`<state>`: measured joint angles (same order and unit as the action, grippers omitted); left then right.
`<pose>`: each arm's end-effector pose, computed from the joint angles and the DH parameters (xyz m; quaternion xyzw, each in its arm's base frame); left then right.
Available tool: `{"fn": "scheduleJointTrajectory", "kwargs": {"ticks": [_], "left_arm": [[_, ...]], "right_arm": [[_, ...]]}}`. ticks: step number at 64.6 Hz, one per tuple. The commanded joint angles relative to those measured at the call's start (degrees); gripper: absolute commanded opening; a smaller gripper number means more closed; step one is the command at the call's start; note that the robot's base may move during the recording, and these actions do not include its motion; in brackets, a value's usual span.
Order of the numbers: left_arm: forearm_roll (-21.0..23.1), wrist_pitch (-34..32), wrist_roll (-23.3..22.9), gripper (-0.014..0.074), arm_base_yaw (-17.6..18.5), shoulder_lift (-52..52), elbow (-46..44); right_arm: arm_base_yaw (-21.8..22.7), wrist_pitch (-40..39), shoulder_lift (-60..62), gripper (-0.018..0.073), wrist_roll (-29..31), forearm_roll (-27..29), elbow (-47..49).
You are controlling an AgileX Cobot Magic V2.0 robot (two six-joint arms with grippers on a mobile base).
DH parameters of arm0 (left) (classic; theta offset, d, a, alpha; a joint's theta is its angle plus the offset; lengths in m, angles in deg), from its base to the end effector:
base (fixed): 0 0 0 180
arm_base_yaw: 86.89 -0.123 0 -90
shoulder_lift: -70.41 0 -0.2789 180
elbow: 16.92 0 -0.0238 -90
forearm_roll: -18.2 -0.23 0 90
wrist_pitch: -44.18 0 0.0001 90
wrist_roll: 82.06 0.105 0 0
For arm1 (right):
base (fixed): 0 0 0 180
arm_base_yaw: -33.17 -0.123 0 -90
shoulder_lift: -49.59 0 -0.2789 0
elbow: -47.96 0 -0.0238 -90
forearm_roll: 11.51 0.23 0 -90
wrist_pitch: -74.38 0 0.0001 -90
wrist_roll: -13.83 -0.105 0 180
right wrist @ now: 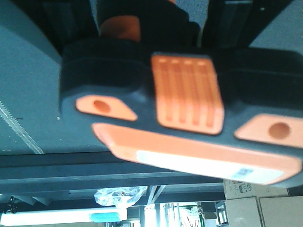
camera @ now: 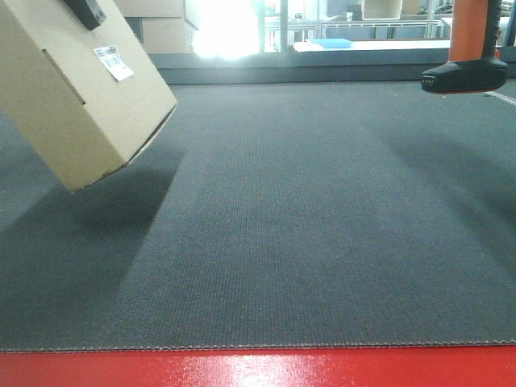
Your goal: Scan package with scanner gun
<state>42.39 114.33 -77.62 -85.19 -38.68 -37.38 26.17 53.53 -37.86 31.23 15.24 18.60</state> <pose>0.3569 -0.0511 0.3266 0.0179 0.9615 -0.2025 0.1849 0.3060 0.0207 0.3046 0.0581 0.7520 0.0242 0.6561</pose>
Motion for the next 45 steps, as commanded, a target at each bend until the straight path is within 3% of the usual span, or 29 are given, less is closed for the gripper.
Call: {"fn": "scheduleJointTrajectory", "kwargs": {"ticks": [1, 17, 26, 45], "left_arm": [[0.6, -0.2, 0.0, -0.0111, 0.2, 1.0, 0.1], [0.5, -0.2, 0.0, -0.0111, 0.2, 1.0, 0.1], [0.5, -0.2, 0.0, -0.0111, 0.2, 1.0, 0.1], [0.5, -0.2, 0.0, -0.0111, 0.2, 1.0, 0.1]], "right_arm": [[-0.1, -5.7, -0.8, -0.0154, -0.5, -0.1, 0.9], [-0.1, -12.8, -5.1, -0.0154, -1.0, -0.1, 0.8], [-0.1, -16.5, -7.1, -0.0154, -5.8, -0.2, -0.1], [-0.1, -21.6, -10.2, -0.0154, -12.3, -7.0, -4.3]]}}
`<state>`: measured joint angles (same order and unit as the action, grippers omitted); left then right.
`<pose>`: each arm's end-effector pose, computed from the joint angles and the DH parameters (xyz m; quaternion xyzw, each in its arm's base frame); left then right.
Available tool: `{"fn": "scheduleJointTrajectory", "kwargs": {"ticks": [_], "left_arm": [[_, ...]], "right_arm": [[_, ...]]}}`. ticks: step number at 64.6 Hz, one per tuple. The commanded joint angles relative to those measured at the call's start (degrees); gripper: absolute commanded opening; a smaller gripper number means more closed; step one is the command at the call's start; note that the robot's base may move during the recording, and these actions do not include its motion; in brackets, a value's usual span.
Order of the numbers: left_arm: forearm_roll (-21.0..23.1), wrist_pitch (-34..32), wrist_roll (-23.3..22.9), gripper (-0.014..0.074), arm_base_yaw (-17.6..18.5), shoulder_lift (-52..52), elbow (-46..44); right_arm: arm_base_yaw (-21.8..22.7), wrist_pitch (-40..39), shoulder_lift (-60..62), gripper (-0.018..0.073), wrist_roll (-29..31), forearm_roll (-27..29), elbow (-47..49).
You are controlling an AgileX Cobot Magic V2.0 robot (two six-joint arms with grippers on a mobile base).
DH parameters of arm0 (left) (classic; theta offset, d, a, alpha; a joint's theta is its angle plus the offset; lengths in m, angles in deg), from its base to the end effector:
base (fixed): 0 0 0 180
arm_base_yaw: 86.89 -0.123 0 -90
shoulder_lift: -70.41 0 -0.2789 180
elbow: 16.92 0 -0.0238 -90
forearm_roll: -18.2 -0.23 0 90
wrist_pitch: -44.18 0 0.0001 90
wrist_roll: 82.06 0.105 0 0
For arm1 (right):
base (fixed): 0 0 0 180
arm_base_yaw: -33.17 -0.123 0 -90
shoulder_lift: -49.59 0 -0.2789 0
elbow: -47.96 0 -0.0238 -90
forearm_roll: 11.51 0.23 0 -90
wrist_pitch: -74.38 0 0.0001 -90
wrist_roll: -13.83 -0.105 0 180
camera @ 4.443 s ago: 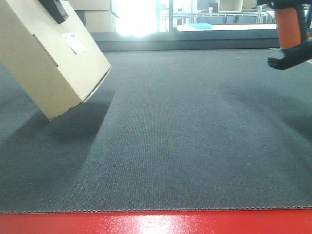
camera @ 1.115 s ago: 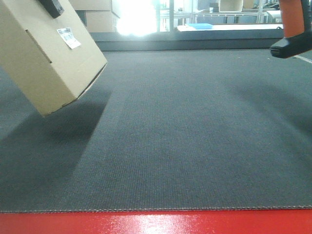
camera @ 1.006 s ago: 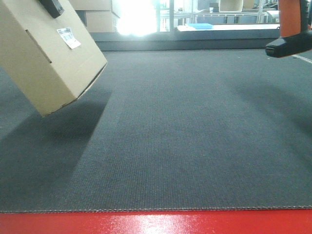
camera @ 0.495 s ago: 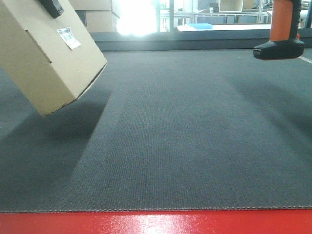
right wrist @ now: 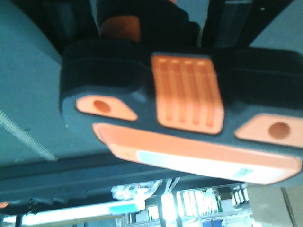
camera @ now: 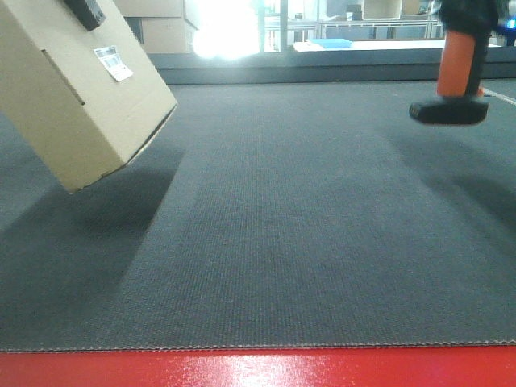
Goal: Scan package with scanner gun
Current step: 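Lower the scanner gun back onto the belt with the right gripper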
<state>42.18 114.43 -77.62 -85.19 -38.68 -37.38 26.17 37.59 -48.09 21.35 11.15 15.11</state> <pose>0.3568 -0.0508 0.3264 0.0184 0.9620 -0.2007 0.1841 0.3297 0.0161 0.2574 0.1033 0.7345 0.0187 0.6704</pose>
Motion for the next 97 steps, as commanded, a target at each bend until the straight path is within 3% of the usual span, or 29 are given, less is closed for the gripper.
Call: {"fn": "scheduleJointTrajectory", "kwargs": {"ticks": [1, 65, 70, 84, 88, 97], "left_arm": [[0.7, -0.3, 0.0, -0.0111, 0.2, 1.0, 0.1], [0.9, -0.3, 0.0, -0.0111, 0.4, 1.0, 0.1], [0.9, -0.3, 0.0, -0.0111, 0.4, 1.0, 0.1], [1.2, -0.3, 0.0, -0.0111, 0.4, 1.0, 0.1], [1.2, -0.3, 0.0, -0.0111, 0.4, 1.0, 0.1], [1.2, -0.3, 0.0, -0.0111, 0.4, 1.0, 0.1]], "right_arm": [[-0.1, -5.7, 0.0, -0.0154, -2.6, -3.4, -0.9], [-0.1, -10.1, -8.7, -0.0146, -3.1, -5.9, -1.2], [-0.1, -9.9, -8.6, -0.0060, -3.1, -7.4, -1.2], [-0.1, -9.9, -8.4, 0.0403, -3.1, -8.0, -1.2], [-0.1, -9.5, -8.4, 0.0457, -3.1, -8.0, -1.2], [-0.1, -8.5, -8.4, 0.0452, -3.1, -8.0, -1.2]]}}
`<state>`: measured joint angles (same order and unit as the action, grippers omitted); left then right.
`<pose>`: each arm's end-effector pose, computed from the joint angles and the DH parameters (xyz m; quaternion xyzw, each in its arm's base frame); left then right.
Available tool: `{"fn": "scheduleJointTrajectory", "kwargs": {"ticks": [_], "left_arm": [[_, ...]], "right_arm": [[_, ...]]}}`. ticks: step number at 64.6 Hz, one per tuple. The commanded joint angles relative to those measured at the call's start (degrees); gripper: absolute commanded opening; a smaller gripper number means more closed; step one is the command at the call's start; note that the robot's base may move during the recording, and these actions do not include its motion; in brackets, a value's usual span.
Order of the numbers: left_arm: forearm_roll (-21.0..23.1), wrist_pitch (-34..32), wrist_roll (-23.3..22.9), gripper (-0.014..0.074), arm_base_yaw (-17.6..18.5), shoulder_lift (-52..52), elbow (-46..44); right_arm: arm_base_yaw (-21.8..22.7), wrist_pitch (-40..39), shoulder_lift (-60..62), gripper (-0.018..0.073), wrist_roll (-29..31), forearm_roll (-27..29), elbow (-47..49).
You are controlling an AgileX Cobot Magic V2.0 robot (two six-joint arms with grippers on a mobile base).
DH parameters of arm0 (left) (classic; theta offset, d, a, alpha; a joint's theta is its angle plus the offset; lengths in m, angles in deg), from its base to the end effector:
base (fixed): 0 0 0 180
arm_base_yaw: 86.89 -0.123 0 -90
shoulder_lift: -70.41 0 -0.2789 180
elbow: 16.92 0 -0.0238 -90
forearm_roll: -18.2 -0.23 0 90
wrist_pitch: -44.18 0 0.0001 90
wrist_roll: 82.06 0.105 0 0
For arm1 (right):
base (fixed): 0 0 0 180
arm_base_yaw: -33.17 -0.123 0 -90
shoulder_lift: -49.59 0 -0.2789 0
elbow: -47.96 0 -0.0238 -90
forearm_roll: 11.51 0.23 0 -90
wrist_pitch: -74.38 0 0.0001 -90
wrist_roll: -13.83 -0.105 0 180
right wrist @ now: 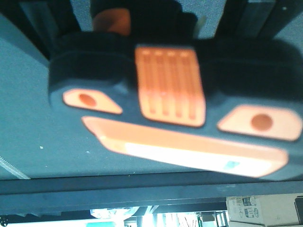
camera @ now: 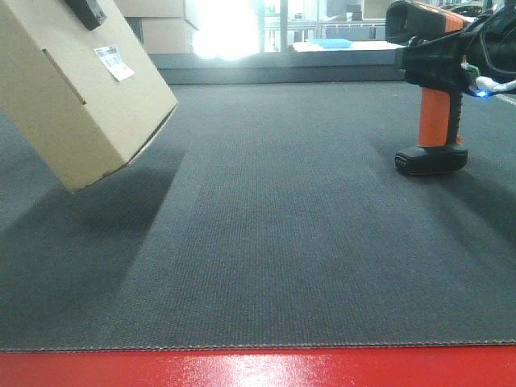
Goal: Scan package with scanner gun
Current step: 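Lower the scanner gun back onto the belt with the right gripper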
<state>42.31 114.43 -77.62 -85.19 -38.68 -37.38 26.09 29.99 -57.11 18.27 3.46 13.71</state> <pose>0.3568 -0.0510 0.3265 0.0182 0.9618 -0.2018 0.1841 0.3456 0.0238 0.2128 0.0552 0.7494 0.0091 0.6598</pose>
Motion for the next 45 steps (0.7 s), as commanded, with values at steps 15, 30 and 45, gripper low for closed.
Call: {"fn": "scheduleJointTrajectory", "kwargs": {"ticks": [15, 30, 45], "left_arm": [[1.2, -0.3, 0.0, -0.0111, 0.4, 1.0, 0.1], [1.2, -0.3, 0.0, -0.0111, 0.4, 1.0, 0.1], [1.2, -0.3, 0.0, -0.0111, 0.4, 1.0, 0.1]], "right_arm": [[0.0, 0.3, 0.7, 0.0452, -0.1, -0.3, 0.2], [0.0, 4.8, 1.1, 0.0452, -0.1, -0.3, 0.2], [0.0, 7.4, 4.1, 0.0452, 0.8, -0.2, -0.1]]}}
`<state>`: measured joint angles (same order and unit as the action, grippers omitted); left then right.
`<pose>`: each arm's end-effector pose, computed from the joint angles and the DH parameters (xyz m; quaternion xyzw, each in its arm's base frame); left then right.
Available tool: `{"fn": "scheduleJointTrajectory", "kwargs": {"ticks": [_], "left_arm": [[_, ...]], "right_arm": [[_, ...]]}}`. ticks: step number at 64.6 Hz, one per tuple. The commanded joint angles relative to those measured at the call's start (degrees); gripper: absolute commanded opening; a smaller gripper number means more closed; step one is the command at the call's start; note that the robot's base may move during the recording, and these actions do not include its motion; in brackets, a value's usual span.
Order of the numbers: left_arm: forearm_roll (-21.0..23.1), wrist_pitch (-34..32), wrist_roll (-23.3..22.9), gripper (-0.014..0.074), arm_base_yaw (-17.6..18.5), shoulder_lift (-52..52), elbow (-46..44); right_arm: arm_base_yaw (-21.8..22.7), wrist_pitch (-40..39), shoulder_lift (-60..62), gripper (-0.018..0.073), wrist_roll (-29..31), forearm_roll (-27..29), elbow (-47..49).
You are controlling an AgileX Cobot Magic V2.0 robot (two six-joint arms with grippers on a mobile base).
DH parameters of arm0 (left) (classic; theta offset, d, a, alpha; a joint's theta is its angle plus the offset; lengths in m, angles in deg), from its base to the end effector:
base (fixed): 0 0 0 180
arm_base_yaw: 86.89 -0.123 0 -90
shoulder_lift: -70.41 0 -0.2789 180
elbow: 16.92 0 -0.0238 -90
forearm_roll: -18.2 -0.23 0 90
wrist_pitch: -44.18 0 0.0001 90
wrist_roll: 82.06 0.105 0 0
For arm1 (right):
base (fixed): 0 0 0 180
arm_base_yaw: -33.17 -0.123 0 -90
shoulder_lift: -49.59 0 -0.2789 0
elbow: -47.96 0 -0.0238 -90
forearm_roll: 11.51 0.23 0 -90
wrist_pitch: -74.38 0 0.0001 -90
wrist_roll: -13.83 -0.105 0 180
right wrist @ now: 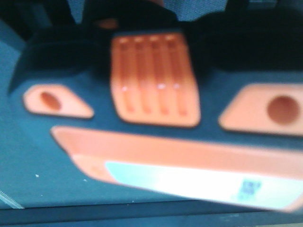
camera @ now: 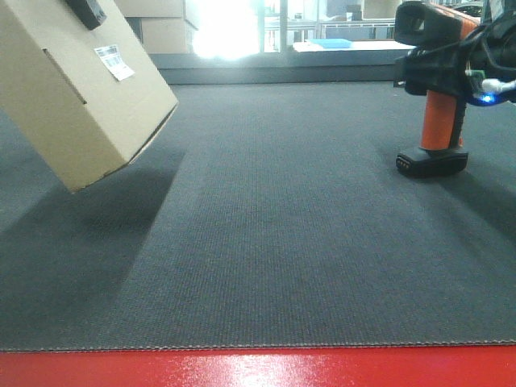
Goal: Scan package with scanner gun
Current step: 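Lower the scanner gun back onto the belt with the right gripper, then lower the box onto the belt and open the left gripper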
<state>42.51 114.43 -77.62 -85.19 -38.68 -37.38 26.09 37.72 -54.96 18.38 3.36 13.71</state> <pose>0.3567 -0.0513 0.3266 0.0179 0.9614 -0.2035 0.1841 0.3399 0.0260 0.2120 0.0505 0.7805 0.0189 0.6228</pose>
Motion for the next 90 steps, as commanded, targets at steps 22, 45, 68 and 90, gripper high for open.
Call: {"fn": "scheduleJointTrajectory", "kwargs": {"ticks": [22, 45, 68, 90], "left_arm": [[1.0, -0.3, 0.0, -0.0111, 0.4, 1.0, 0.1], [1.0, -0.3, 0.0, -0.0111, 0.4, 1.0, 0.1], [1.0, -0.3, 0.0, -0.0111, 0.4, 1.0, 0.1], [-8.9, -0.3, -0.2, -0.0111, 0.4, 1.0, -2.5]], "right_arm": [[2.7, 8.4, 4.9, 0.0452, 2.0, 0.4, -0.1], [3.0, 17.3, 9.3, 0.0452, 2.0, 0.4, -0.1], [3.0, 23.5, 14.3, 0.0452, 2.0, 0.4, -1.8], [3.0, 26.5, 24.2, 0.0275, 2.0, 0.4, -8.8]]}}
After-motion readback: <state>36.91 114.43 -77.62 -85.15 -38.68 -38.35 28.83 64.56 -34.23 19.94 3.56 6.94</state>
